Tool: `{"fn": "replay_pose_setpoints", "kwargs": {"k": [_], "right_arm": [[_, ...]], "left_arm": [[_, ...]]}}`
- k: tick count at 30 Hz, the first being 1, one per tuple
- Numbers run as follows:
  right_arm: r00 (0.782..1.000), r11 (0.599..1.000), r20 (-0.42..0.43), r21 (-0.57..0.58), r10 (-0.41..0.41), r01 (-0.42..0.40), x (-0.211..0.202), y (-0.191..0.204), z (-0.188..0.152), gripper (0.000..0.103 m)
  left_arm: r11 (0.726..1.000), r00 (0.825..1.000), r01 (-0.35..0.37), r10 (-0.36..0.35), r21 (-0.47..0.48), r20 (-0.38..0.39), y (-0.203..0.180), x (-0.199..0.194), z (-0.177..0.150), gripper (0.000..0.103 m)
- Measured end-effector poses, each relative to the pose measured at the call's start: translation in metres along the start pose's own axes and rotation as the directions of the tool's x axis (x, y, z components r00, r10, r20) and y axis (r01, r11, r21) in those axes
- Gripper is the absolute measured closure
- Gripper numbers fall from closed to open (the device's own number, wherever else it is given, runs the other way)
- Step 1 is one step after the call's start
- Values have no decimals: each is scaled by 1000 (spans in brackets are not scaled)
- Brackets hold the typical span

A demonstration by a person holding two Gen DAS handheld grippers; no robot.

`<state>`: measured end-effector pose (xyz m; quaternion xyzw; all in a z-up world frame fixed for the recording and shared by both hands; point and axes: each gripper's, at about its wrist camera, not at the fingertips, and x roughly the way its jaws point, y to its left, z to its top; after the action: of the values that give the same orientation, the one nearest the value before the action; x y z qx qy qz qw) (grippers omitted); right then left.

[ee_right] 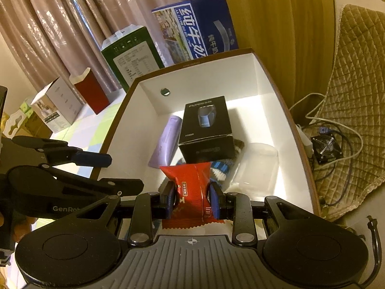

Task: Organize objects
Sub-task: 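Lower and open both tools to drop the toothpick case and red packet into the box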

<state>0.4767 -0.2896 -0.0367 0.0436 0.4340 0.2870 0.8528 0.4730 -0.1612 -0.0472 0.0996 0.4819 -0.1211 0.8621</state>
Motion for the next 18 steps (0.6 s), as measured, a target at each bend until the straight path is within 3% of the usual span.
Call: {"fn": "replay_pose_setpoints", "kwargs": {"k": [1,2,4,9,18], "right_arm": [[1000,1000,3,0,-1,1,0,1,0,70],[1000,1000,7,-1,-4,4,0,2,0,55],[999,1000,26,3,-20,20,-2,1,1,45],[999,1000,37,6,-30,30,-8,-2,3,40],[996,998,62,-12,-64,65,-26,-3,0,19]], "left_arm": [[1000,1000,0,0,0,1,0,0,0,42],[1000,1000,1,-1,0,2,0,-1,-1,41],[1000,1000,4,-4,3,5,-1,-1,-1,38],[1000,1000,8,-9,3,9,-2,-4,-2,34],[1000,999,26,-26,-3,21,-4,-12,-5,27]]}}
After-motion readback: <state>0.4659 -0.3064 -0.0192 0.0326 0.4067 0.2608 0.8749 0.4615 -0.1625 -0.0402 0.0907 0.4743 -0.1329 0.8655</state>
